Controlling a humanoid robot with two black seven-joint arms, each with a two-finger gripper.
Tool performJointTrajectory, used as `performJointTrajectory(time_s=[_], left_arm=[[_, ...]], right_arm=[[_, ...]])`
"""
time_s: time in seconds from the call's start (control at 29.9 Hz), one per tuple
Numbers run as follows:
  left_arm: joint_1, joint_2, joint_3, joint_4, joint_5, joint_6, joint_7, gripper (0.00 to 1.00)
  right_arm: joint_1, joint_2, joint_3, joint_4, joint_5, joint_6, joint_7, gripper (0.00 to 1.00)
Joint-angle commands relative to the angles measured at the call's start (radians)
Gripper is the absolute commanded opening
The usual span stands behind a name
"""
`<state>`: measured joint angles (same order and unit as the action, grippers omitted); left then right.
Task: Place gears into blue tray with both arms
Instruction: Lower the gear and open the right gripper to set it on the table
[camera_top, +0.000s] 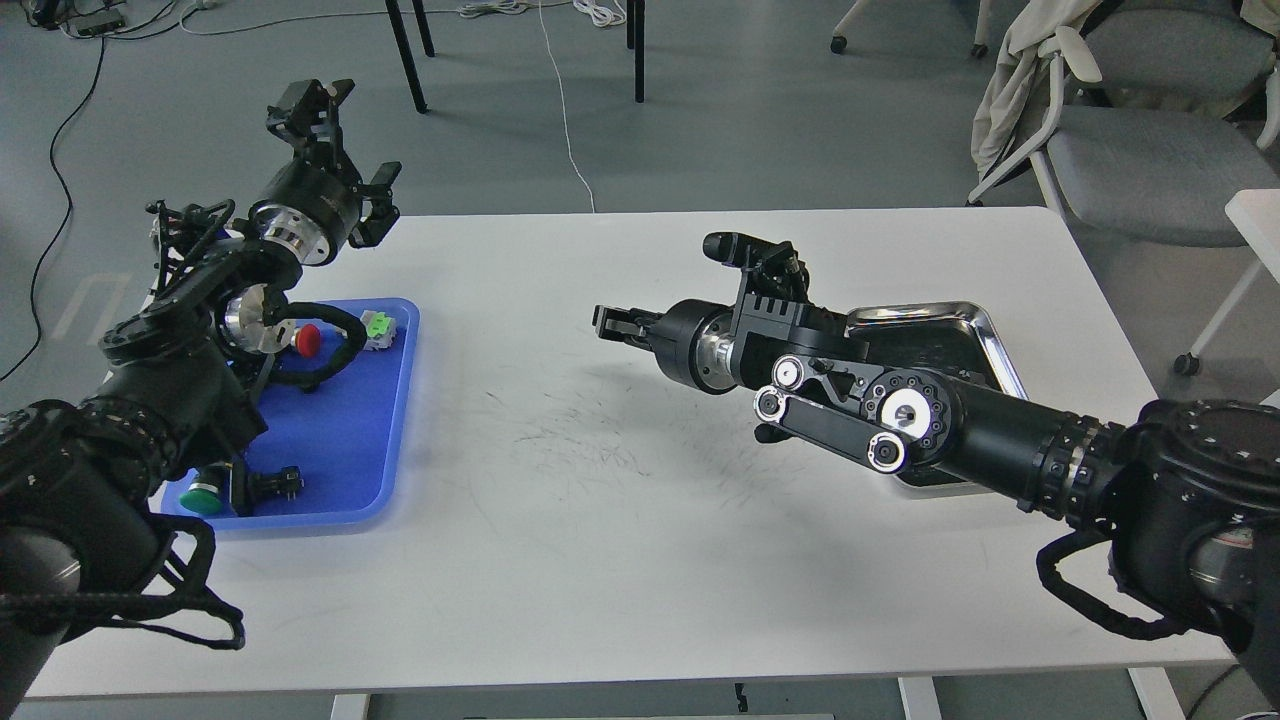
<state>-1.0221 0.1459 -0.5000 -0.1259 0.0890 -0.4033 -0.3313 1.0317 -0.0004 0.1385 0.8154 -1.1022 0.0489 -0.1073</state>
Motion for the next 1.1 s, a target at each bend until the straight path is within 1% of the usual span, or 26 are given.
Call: performJointTrajectory(time_s=[0.0,0.17,0.37,0.53,0.6,0.7,0.8,0.84,0.87,0.9,0.97,1.07], left_arm=[[-0.001,-0.003,0.000,0.000,0.000,0.000,0.000,0.97],[0.000,-0.009,0.005,0.000,0.000,0.000,0.000,0.98],[-0.001,-0.017,0.006,-0.001,0.000,0.000,-0.002,0.98],[-0.003,-0.022,0.005,-0.001,0.000,0.014,-0.003,0.98],[-0.003,-0.023,0.006,-0.001,0.000,0.014,-0.003,0.98],[-0.001,-0.023,0.005,-0.001,0.000,0.014,-0.003,0.98],[-0.001,-0.023,0.006,-0.001,0.000,0.014,-0.003,0.98],[-0.001,-0.023,0.006,-0.001,0.000,0.015,-0.003,0.98],[-0.003,-0.023,0.006,-0.001,0.000,0.015,-0.003,0.98],[-0.003,-0.023,0.006,-0.001,0.000,0.015,-0.003,0.98],[-0.003,-0.023,0.006,-0.001,0.000,0.017,-0.003,0.98],[-0.003,-0.022,0.006,-0.001,0.000,0.021,-0.003,0.98]], right_arm=[[-0.024,0.000,0.000,-0.002,0.001,-0.006,0.000,0.02],[-0.064,0.000,-0.010,0.043,0.004,-0.009,0.000,0.01],[-0.101,0.000,-0.071,0.114,0.004,-0.009,0.003,0.02],[-0.124,0.000,-0.105,0.117,-0.001,-0.020,0.003,0.02],[-0.125,0.000,-0.105,0.119,-0.001,-0.023,0.003,0.03],[-0.128,0.000,-0.105,0.123,0.001,-0.023,0.004,0.07],[-0.131,0.000,-0.105,0.126,0.001,-0.035,0.004,0.24],[-0.131,0.000,-0.105,0.128,0.001,-0.043,0.004,0.33],[-0.131,0.000,-0.105,0.128,0.001,-0.050,0.004,0.44],[-0.131,0.000,-0.105,0.128,0.001,-0.052,0.004,0.50],[-0.130,0.000,-0.105,0.129,0.004,-0.058,0.004,0.58],[-0.130,0.000,-0.105,0.134,0.005,-0.060,0.004,0.75]])
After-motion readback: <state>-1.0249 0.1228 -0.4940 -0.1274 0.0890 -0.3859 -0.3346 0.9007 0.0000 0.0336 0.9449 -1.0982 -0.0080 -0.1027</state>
